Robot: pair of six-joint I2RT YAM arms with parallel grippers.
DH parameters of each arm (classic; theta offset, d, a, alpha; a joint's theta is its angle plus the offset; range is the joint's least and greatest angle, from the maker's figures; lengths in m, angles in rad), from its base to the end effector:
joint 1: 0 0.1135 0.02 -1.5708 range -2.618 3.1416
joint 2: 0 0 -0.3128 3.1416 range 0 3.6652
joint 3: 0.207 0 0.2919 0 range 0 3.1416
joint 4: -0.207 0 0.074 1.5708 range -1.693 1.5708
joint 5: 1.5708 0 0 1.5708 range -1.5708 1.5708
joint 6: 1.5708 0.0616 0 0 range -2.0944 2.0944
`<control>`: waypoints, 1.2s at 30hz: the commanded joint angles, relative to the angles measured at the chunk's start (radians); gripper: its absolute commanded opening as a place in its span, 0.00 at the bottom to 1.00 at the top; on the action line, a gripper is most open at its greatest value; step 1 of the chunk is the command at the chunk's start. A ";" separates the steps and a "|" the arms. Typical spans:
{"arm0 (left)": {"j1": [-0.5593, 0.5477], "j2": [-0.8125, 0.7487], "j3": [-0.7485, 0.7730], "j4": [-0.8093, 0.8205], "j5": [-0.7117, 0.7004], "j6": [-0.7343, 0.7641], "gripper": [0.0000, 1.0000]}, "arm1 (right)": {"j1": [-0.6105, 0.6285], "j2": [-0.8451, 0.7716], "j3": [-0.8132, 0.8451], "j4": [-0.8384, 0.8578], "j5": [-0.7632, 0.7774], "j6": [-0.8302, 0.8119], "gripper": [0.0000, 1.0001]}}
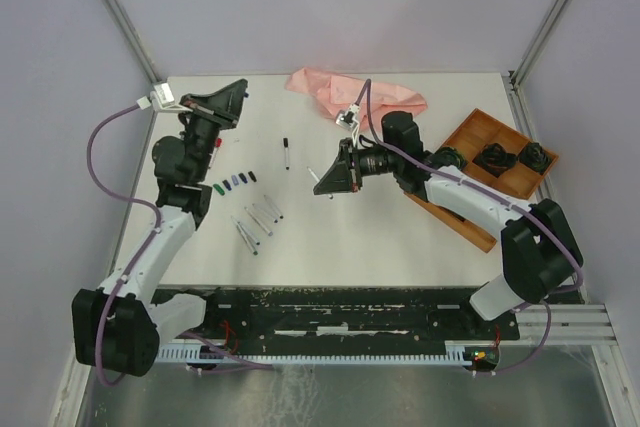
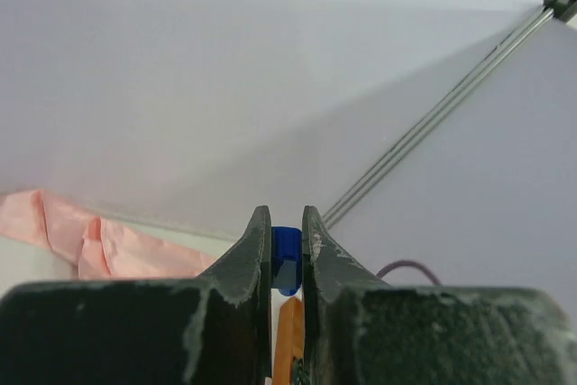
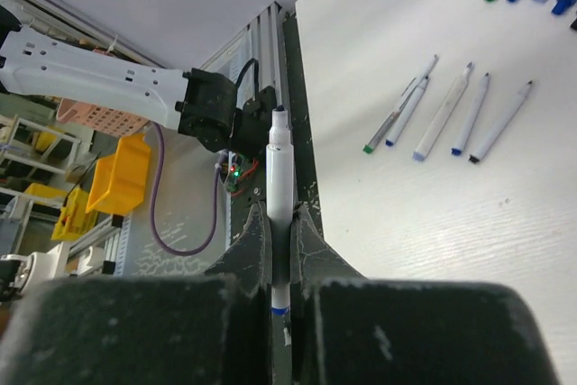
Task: Open the pen caps
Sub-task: Open the pen cap from the pen, then place the pen cap at the center of the board.
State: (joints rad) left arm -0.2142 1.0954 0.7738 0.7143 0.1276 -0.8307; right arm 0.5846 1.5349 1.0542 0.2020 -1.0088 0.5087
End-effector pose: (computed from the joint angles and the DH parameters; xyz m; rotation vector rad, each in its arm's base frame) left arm 0.2833 -0.0697 0.4099 -0.2620 1.2120 -0.9902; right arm 0.2986 0.2601 0.3178 -0.8640 1.8722 1.6438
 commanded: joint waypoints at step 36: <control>-0.105 0.642 0.343 -0.957 -0.522 0.123 0.05 | -0.011 0.008 0.138 -0.412 0.062 -0.251 0.00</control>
State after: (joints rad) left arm -0.3141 1.6901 1.0340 -0.1741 -0.3305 -0.7795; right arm 0.5777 1.5497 1.1427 -0.2123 -0.9581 0.2714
